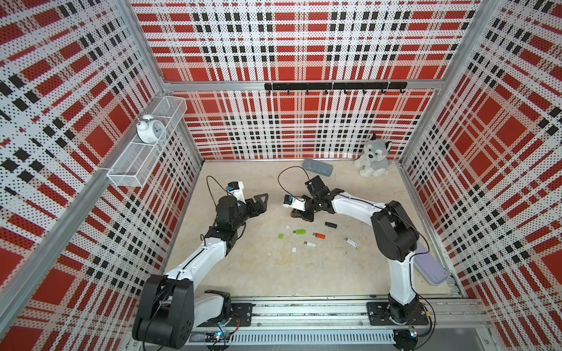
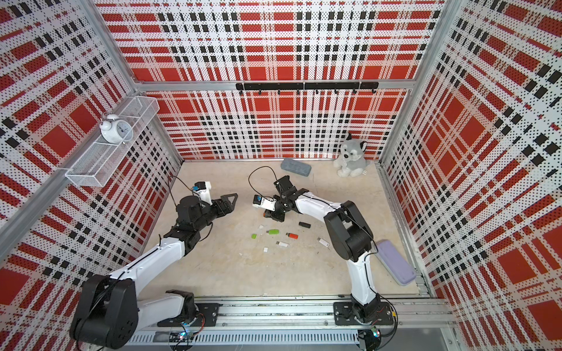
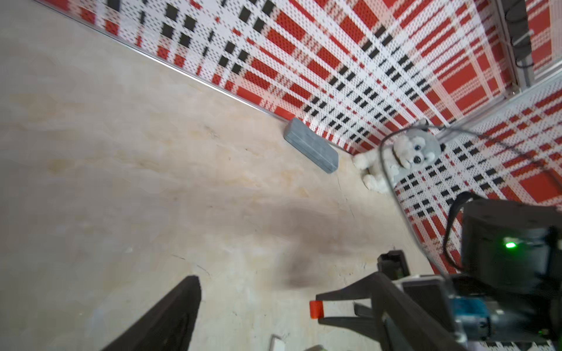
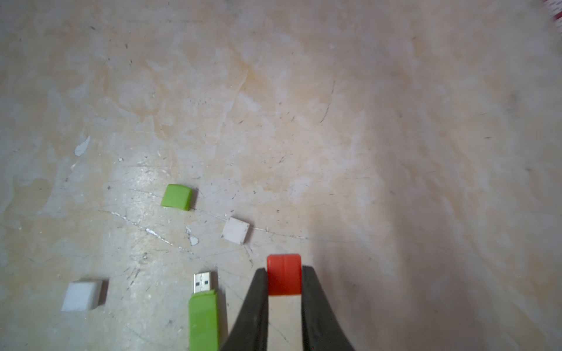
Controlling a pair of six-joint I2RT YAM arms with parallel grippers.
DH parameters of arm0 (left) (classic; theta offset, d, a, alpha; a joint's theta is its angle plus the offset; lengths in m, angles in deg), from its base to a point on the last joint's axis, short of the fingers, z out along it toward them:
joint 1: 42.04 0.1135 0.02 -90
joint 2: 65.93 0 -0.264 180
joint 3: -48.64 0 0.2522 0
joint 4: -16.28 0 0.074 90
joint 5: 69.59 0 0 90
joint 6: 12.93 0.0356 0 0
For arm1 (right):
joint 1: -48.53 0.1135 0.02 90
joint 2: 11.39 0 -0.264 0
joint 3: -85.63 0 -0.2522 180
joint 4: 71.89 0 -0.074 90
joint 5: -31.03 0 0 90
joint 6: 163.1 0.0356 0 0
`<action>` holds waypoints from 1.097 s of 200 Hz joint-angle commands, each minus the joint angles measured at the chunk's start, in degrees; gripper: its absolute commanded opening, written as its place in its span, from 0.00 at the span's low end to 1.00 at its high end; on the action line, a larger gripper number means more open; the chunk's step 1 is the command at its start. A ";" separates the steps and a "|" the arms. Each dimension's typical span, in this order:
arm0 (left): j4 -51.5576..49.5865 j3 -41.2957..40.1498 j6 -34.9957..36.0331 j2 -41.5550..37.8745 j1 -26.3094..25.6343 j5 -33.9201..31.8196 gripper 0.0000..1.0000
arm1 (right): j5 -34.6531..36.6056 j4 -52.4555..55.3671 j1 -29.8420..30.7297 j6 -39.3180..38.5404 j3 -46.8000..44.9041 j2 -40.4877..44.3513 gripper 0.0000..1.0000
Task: Close the usb drive cover
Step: Pick up the cover from the center of the board.
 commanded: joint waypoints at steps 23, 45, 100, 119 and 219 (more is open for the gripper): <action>2.93 5.72 -1.39 6.11 -6.62 9.54 0.83 | 3.38 -16.56 -0.83 4.50 -14.54 14.84 0.19; 3.52 8.20 -2.39 9.41 -7.43 15.46 0.76 | 3.86 -20.68 -0.90 4.77 -19.84 20.95 0.20; 3.57 13.01 -3.05 14.26 -10.02 24.16 0.60 | 3.88 -25.61 -0.83 6.73 -25.51 28.56 0.20; 3.56 14.00 -3.06 15.11 -10.85 25.17 0.55 | 3.82 -25.61 -0.77 7.05 -25.91 29.61 0.20; 3.56 16.94 -3.38 18.48 -13.19 27.76 0.28 | 3.28 -26.57 -0.48 7.03 -26.28 29.82 0.20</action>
